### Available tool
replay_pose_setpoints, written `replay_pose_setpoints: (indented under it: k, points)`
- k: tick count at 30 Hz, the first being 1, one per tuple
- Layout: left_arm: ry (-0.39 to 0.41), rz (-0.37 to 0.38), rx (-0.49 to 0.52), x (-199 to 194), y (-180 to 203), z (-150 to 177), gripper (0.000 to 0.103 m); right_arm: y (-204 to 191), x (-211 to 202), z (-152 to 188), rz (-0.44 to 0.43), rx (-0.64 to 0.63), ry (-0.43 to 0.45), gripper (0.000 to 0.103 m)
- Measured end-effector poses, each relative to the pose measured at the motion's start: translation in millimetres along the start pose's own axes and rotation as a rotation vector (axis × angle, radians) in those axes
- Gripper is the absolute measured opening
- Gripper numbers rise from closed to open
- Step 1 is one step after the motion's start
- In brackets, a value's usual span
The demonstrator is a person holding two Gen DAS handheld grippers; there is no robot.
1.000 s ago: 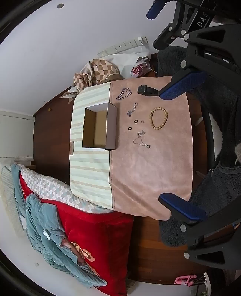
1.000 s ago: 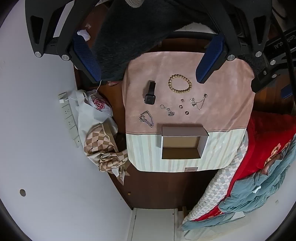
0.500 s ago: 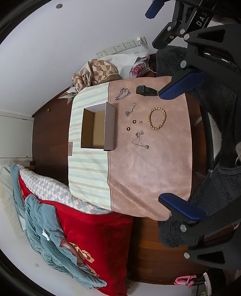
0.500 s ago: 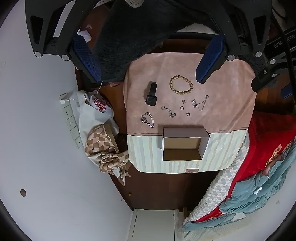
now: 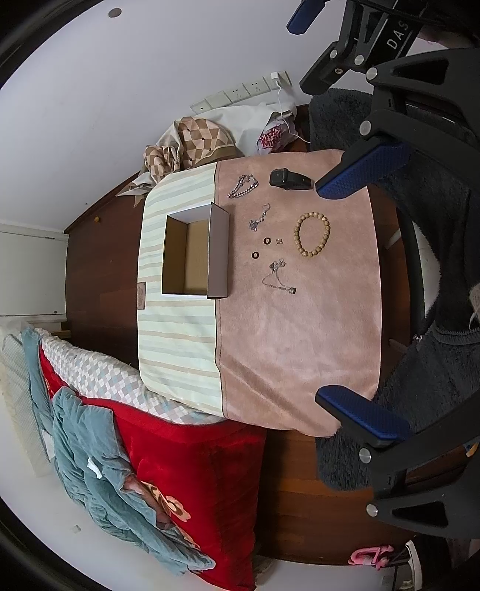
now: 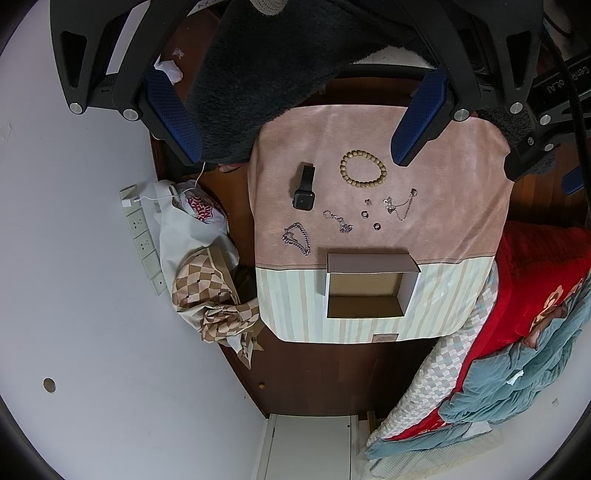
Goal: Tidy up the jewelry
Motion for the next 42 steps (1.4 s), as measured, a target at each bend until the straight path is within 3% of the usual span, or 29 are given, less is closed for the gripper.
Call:
replay_pose_setpoints:
  k: [42]
  points:
    - [-0.002, 0.002, 0.003, 0, 0, 2, 0.103, 8, -10, -2, 0.004, 0.003, 0.012, 0.103]
Point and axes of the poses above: each gripper's, at about its wrist camera, not at the fingertips, and x roughly the way its jaws point, y to its right, z to its underside, the point moved 3 cm from there along x, roughly the way its jaws point, and after that the axes turned 8 degrees about x, right-handed, at the moved point
